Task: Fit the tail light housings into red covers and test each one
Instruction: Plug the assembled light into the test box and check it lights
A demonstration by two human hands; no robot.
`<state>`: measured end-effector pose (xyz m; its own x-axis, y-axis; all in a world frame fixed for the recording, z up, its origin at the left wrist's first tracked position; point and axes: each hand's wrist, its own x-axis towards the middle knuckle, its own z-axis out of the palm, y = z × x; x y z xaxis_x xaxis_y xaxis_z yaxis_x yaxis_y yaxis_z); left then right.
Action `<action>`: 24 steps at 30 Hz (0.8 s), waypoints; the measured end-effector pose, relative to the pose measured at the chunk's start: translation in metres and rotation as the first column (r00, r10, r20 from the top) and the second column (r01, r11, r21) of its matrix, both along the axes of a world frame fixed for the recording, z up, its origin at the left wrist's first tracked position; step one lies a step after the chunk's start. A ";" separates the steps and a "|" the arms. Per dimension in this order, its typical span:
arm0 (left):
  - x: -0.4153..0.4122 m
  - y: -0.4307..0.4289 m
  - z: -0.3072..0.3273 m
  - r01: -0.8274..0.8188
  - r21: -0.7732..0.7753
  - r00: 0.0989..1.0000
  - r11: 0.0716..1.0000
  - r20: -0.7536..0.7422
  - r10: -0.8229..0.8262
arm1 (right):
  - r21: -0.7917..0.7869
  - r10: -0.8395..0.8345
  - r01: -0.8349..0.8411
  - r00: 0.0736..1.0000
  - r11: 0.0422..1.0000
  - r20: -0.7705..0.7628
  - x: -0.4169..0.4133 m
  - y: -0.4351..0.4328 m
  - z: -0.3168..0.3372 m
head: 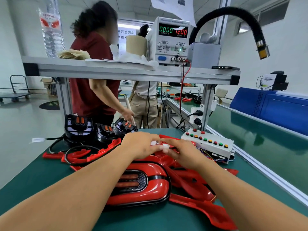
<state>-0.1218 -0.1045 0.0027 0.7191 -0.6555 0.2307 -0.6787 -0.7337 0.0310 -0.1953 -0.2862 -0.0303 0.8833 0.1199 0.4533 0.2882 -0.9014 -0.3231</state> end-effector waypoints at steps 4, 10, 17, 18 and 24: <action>0.003 0.003 0.003 0.046 -0.019 0.991 0.999 -0.122 -0.048 | -0.136 -0.159 0.151 0.986 0.979 -0.055 0.004 -0.005 0.000; 0.008 0.006 0.011 0.065 -0.107 0.983 0.992 -0.165 -0.082 | -0.225 -0.199 0.186 0.979 0.956 -0.039 0.005 0.011 0.010; 0.013 0.042 0.046 -0.003 -0.488 0.988 0.873 -0.135 -0.072 | -0.103 0.025 -0.054 0.962 0.993 -0.271 -0.010 0.053 0.013; 0.014 0.048 0.051 0.001 -0.543 0.990 0.840 -0.118 -0.078 | -0.109 0.035 -0.072 0.949 0.991 -0.315 -0.010 0.056 0.012; 0.014 0.100 0.069 -0.002 -0.868 0.986 0.496 -0.084 -0.143 | -0.073 0.068 -0.112 0.894 0.991 -0.443 -0.004 0.066 0.006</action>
